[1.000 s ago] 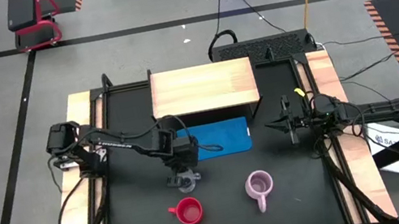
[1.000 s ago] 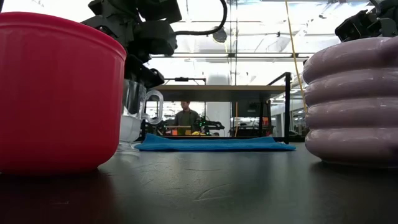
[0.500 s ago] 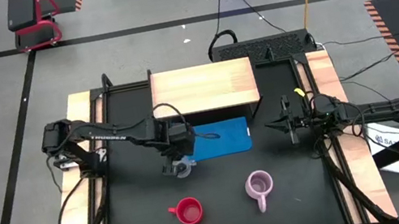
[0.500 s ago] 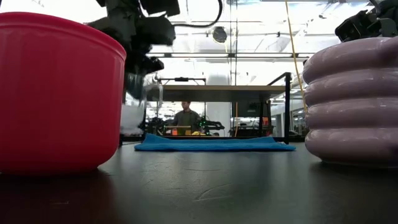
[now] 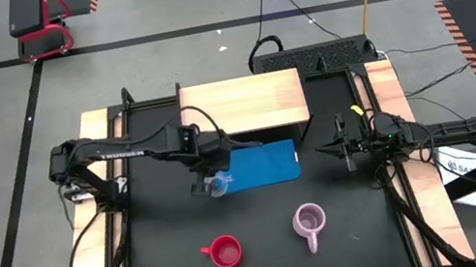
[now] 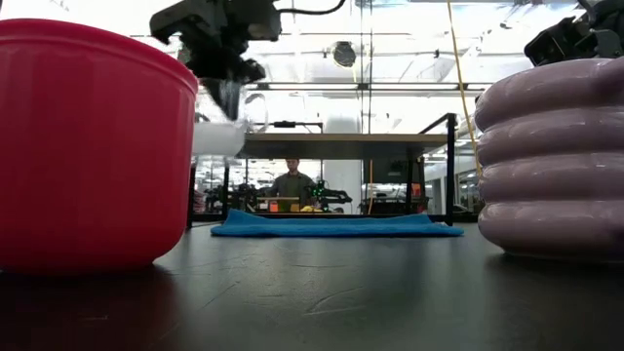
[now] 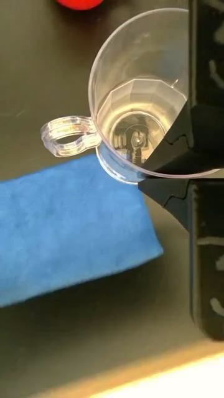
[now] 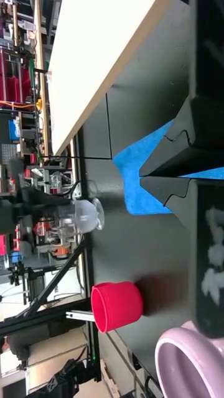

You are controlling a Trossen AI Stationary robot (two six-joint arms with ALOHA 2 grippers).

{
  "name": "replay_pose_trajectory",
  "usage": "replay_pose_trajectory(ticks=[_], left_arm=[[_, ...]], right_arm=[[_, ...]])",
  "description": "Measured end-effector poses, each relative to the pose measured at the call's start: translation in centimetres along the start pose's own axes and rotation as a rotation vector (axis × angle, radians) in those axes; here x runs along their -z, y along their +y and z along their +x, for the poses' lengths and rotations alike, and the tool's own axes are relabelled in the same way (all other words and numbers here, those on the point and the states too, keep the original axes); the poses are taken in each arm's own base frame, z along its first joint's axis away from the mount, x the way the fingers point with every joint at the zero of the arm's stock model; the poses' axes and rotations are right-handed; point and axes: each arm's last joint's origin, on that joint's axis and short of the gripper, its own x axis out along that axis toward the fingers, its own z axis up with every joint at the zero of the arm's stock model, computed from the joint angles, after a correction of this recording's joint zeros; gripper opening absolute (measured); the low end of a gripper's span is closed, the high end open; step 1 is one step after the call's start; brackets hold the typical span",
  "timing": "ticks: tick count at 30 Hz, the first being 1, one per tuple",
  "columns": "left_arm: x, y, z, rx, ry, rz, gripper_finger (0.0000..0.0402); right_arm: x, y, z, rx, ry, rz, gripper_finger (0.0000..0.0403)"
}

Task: Stack small to large cups/mugs on shelf
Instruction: Put the glass mug on the shelf

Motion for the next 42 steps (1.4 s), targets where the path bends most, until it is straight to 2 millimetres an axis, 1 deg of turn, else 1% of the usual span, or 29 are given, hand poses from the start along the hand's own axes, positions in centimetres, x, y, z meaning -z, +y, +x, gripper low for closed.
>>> replay_pose_trajectory(ticks=[8,15,17,25,32,37,42], left_arm=[[-0.5,1.3,-3.4,-0.045,-0.003,0.015,0.0001],[-0.5,3.2,-6.8,-0.113,-0.019,-0.011,0.0001],[-0.5,3.5,-7.2,-0.114,-0.032,-0.022,0.0001],[-0.1,4.2,-7.2,-0.113,-0.024,0.002,0.0001],[1.1,6.4,-7.6,-0.154,0.014,-0.005,0.0001],[1.2,7.7,-9.5,-0.199,-0.036,-0.01,0.0001],[1.3,8.0,-11.7,-0.201,-0.078,0.001,0.0001]], right_arm=[[0.0,0.0,0.0,0.0,0.0,0.0,0.0],[0.0,0.0,0.0,0.0,0.001,0.0,0.0],[0.0,0.0,0.0,0.0,0.001,0.0,0.0],[0.0,0.0,0.0,0.0,0.001,0.003,0.0],[0.0,0.0,0.0,0.0,0.002,0.003,0.0],[0.0,0.0,0.0,-0.001,0.001,0.003,0.0],[0.0,0.0,0.0,-0.001,0.001,0.003,0.0]])
